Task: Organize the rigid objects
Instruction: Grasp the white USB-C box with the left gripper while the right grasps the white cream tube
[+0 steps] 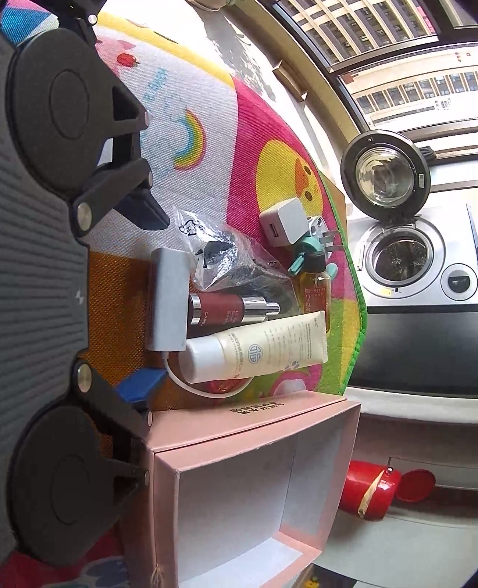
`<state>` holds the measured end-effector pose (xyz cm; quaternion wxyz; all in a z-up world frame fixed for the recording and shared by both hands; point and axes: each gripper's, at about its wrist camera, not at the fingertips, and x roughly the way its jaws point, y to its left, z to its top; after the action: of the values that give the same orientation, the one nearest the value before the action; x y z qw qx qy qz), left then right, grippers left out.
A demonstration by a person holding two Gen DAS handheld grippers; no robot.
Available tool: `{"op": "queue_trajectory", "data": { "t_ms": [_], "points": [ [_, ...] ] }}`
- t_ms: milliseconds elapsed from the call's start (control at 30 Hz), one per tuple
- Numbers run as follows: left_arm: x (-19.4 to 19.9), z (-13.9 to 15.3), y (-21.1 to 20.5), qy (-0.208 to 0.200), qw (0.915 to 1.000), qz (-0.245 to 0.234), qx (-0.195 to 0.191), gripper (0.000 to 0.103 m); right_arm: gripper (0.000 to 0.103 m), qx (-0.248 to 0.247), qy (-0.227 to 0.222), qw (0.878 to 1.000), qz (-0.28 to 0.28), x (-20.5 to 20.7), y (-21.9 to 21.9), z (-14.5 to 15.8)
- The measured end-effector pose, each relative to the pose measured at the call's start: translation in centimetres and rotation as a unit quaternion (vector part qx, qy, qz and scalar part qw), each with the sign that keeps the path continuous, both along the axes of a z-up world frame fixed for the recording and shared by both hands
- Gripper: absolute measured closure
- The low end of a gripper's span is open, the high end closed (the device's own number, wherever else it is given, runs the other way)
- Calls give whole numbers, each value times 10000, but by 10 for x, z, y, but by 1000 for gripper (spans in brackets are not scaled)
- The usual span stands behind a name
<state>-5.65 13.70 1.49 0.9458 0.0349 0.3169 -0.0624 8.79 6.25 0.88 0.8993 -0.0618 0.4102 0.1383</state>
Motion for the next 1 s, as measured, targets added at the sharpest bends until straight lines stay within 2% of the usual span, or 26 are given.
{"op": "queue_trajectory", "data": {
  "t_ms": [33,100,133,167,333,433,567,700,767,867,1000],
  "points": [
    [-1,0,0,-2,10000,-4,5,29,24,-15,-42,10000,9,0,2,0],
    [-3,0,1,-12,10000,-10,-19,29,42,19,-130,9997,197,-3,-3,2],
    [-4,1,2,-30,10000,-11,-44,29,41,58,-116,9994,330,-5,-7,3],
    [-5,2,4,-49,10000,-9,-79,29,46,133,-95,9990,417,-8,-15,3],
    [-3,7,10,-151,9990,103,-402,30,45,257,-73,9950,961,-38,-59,4],
    [2,8,7,-133,9992,125,-356,30,45,335,47,9874,1546,-69,-94,8],
    [9,6,-1,-66,9997,56,-237,30,45,-121,-105,9796,2001,-110,-137,10],
    [17,-2,-11,160,9999,-1,-31,29,44,-456,-220,9815,1846,-124,-165,19],
    [18,-5,-15,230,9997,-2,94,29,44,-210,-249,9842,1740,-121,-176,26],
    [16,-6,-15,194,9997,16,120,30,44,366,-584,9850,1584,-111,-185,39],
    [14,-5,-16,128,9998,26,141,29,44,183,-816,9811,1742,-87,-160,35]
  ]
}}
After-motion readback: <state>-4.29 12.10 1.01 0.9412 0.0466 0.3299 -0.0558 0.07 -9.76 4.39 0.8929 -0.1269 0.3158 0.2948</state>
